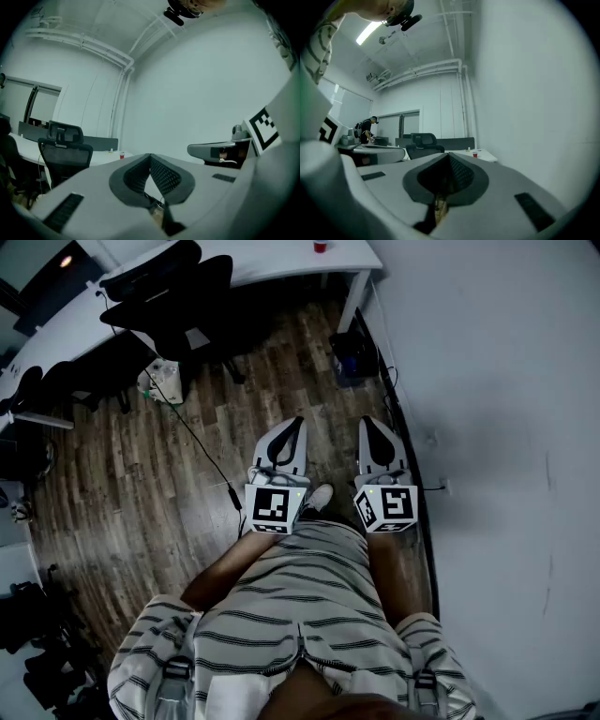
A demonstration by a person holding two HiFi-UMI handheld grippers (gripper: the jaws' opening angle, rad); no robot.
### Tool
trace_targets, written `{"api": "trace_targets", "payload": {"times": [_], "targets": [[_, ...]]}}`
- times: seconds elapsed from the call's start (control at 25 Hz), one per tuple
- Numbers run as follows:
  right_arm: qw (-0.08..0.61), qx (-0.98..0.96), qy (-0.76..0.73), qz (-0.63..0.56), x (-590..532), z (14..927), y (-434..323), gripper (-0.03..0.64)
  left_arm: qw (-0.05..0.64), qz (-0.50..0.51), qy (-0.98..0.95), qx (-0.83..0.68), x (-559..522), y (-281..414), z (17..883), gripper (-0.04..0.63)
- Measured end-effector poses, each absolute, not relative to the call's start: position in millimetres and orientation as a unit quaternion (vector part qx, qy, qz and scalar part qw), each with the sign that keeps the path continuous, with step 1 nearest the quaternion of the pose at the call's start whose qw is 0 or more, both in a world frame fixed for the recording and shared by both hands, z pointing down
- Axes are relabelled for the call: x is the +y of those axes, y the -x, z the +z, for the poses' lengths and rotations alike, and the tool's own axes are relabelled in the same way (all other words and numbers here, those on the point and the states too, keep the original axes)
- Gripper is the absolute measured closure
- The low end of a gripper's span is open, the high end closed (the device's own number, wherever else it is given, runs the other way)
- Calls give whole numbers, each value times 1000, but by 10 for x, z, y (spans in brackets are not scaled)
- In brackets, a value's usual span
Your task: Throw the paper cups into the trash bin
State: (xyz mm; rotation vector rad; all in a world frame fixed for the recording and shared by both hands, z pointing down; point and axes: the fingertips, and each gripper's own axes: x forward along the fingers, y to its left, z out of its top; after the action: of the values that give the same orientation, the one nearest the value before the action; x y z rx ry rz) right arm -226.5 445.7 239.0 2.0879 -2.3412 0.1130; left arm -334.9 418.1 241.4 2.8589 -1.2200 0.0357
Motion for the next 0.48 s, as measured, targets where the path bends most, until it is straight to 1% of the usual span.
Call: {"api": "trace_targets", "payload": {"times": [0.48], "targets": [[-6,-746,-665,34,4536,2389,2315,607,13,12,-922,-387,4276,3363,2405,572]]}}
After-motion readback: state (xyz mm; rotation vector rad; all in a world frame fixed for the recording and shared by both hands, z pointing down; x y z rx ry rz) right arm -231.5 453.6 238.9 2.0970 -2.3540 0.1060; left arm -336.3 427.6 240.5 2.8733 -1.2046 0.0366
